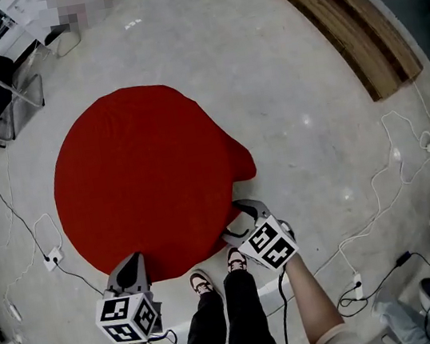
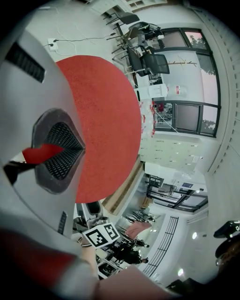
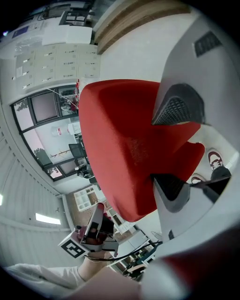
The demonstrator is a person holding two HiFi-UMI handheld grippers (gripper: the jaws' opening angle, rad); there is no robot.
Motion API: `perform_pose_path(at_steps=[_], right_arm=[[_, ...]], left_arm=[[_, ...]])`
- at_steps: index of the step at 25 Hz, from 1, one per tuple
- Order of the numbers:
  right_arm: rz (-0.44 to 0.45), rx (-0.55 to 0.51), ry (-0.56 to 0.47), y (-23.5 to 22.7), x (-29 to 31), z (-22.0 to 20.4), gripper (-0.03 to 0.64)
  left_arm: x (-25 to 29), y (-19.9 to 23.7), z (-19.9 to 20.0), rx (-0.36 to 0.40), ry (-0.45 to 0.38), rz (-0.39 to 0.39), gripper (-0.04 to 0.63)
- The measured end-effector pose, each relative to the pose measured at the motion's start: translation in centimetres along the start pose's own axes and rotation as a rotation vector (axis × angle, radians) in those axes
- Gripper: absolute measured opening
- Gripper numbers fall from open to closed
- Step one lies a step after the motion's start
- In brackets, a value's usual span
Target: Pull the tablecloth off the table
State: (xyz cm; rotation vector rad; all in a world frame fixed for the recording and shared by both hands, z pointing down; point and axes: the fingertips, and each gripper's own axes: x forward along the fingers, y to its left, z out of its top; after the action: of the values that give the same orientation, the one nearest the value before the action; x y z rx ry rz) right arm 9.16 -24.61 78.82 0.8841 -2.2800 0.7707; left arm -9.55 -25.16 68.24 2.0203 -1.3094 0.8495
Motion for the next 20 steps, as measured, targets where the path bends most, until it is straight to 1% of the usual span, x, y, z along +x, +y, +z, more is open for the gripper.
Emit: perform_pose_path(at_steps=[3, 11, 16, 20], right_arm=[[0.015, -0.014, 0.023, 0.2, 0.9, 0.0, 0.328], [0.052, -0.055, 0.003, 0.4, 1.9, 0.6, 0.319], [0.051, -0.073, -0.01, 0.4, 1.7, 0.8, 0.257], [0.046, -0.08, -0.026, 0.4, 1.8, 0.9, 0.202]], left_arm=[[-0.3, 0.1, -0.3, 0.02, 0.01, 0.0, 0.017], [-0.5, 0.2, -0.8, 0.001, 0.012, 0.008, 0.017], [-0.6, -0.5, -1.1, 0.019, 0.012, 0.004, 0.017], [-0.7, -0.3, -1.6, 0.005, 0.017, 0.007, 0.017]])
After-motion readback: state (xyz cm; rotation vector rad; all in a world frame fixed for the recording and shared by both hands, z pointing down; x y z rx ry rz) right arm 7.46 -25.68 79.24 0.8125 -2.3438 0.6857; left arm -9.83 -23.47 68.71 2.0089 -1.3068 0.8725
